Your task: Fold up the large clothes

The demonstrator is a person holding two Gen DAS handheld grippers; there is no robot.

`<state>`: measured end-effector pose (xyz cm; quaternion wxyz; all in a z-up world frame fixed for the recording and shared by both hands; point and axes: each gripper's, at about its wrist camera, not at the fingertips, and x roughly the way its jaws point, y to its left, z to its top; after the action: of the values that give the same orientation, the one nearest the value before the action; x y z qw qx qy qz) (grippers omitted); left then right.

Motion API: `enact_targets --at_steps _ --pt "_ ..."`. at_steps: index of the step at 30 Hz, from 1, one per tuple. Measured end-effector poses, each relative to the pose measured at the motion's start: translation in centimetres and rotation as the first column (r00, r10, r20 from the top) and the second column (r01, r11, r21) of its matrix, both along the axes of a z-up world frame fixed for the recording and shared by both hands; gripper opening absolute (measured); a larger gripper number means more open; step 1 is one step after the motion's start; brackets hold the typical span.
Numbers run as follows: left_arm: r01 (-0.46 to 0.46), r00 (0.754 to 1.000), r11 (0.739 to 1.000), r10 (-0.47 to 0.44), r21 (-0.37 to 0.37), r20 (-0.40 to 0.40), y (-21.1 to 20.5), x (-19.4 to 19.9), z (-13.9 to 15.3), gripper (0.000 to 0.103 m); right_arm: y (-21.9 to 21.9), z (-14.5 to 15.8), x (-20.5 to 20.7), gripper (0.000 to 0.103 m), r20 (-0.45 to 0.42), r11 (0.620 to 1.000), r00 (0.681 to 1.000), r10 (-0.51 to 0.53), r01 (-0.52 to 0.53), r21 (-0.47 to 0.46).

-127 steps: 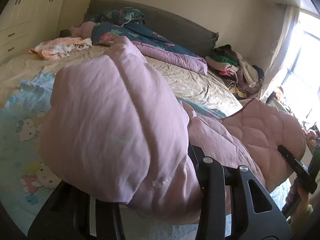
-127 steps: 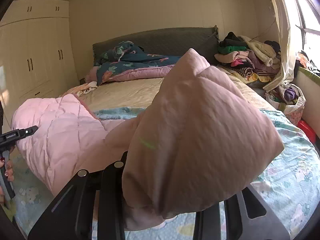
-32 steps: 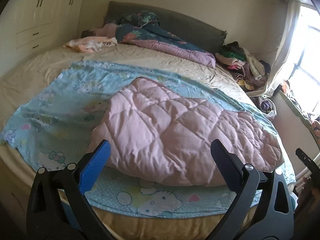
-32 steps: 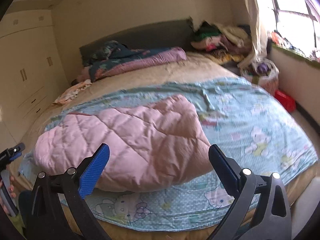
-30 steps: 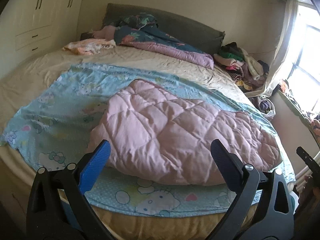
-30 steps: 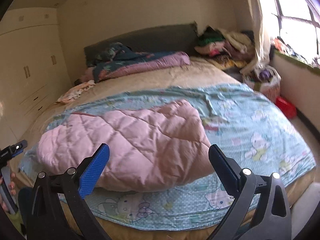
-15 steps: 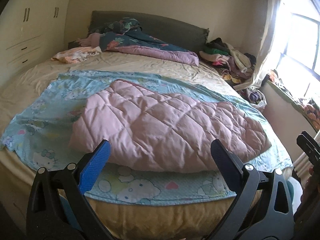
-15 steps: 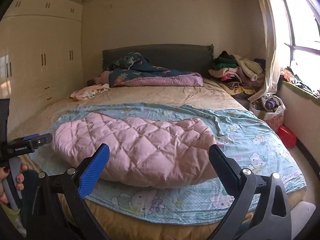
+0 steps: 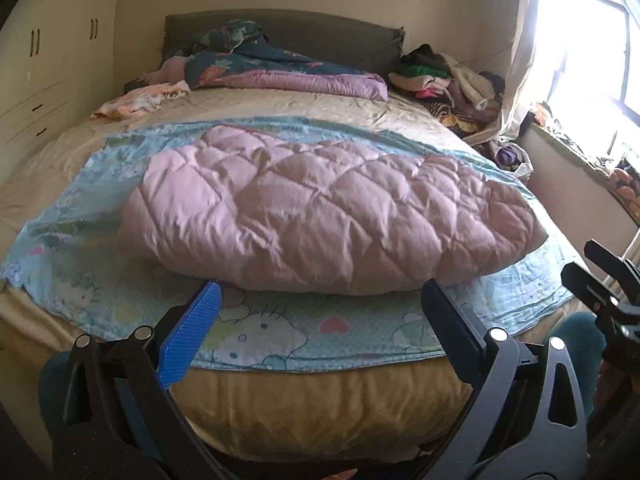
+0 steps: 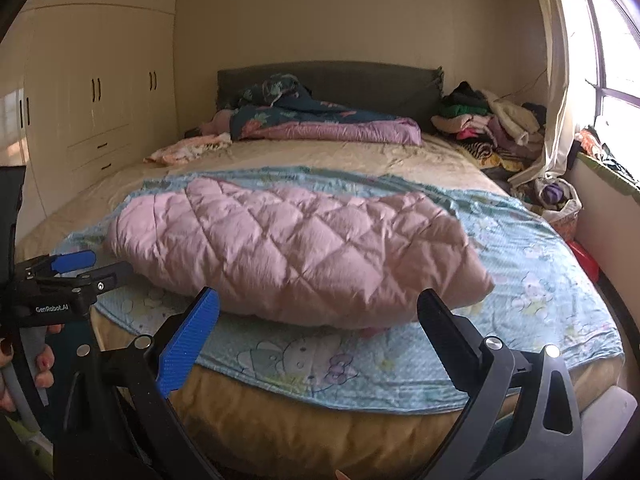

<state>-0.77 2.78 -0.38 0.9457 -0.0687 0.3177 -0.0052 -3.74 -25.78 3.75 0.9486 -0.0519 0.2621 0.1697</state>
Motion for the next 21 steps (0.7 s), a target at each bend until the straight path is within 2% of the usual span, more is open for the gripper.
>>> enact_targets --at_steps 4,21 --pt "-0.01 1.0 1.0 0.01 0.0 0.004 0.27 0.03 -0.01 0.094 0.7 -0.92 0.25 0.099 -0.033 1.0 0.999 0.024 -0.024 -0.003" --pt "-0.009 1.0 1.0 0.009 -0.001 0.006 0.34 -0.03 0.03 0.094 0.55 -1.19 0.34 0.099 -0.038 1.0 0.999 0.013 -0.012 0.004"
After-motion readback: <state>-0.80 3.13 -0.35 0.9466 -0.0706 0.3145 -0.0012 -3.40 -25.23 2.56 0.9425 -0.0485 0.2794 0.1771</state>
